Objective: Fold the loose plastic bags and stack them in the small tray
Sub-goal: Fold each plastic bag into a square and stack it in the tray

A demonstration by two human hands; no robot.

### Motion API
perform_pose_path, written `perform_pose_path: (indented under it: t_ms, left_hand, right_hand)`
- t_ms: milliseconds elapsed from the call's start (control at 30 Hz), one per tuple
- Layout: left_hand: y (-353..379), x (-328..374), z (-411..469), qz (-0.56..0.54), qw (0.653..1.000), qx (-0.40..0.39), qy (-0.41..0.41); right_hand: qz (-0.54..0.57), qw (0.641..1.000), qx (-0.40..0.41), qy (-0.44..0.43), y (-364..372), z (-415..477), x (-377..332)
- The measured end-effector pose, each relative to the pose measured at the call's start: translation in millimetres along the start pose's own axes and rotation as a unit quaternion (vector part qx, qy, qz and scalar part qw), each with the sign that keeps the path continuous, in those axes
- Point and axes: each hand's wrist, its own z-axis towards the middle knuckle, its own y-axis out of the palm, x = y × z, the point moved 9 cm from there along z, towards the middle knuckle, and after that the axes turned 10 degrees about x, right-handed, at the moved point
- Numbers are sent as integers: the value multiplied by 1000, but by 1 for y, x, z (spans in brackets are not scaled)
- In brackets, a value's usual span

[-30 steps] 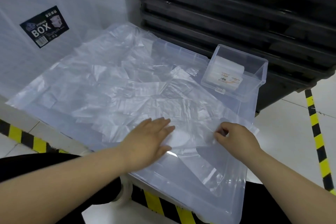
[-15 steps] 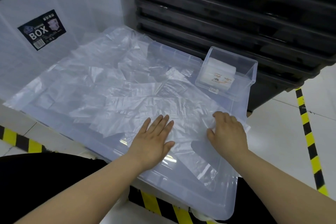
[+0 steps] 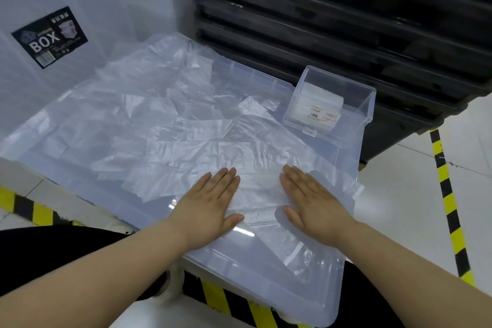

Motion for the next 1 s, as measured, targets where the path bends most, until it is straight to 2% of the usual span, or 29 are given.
perform_pose_path:
  t_ms: [33, 167, 300, 367, 433, 567, 667, 733, 833, 867, 900, 1000]
  left_hand:
    - [-1, -1, -1, -4, 1000, 19, 4]
    - [-3, -6, -4, 10, 999, 18, 33]
    - [-20, -11, -1, -1, 997, 71, 19]
    - [-24, -26, 2, -43, 996, 80, -23]
    - [-20, -45, 1, -146, 983, 34, -108]
    - [-29, -82, 3, -293, 918, 46, -262]
    - [-23, -99, 3, -364, 866, 51, -338]
    - [-20, -108, 0, -367, 846, 58, -381]
    - [-33, -122, -7, -253, 860, 123, -426]
    - [-44, -121, -8, -180, 877, 164, -415]
    - [-57, -112, -4, -119, 898, 210, -368]
    - [-64, -50, 23, -43, 946, 275, -166]
  right_hand:
    - [8, 1000, 11, 2, 1, -3, 3]
    - [44, 992, 115, 3, -18, -1, 10]
    - [116, 974, 187, 61, -30, 4, 23]
    - [186, 956, 186, 131, -35, 8, 37]
    - [266, 934, 130, 202, -23, 11, 51]
    - [388, 864, 129, 295, -20, 20, 70]
    - [389, 846, 122, 343, -12, 25, 75]
    - [379, 845, 116, 359, -9, 29, 75]
    - [351, 850, 103, 378, -7, 32, 70]
    - [337, 856, 98, 380, -7, 33, 68]
    - [321, 864, 90, 378, -7, 33, 65]
    - [287, 881, 76, 368, -8, 33, 60]
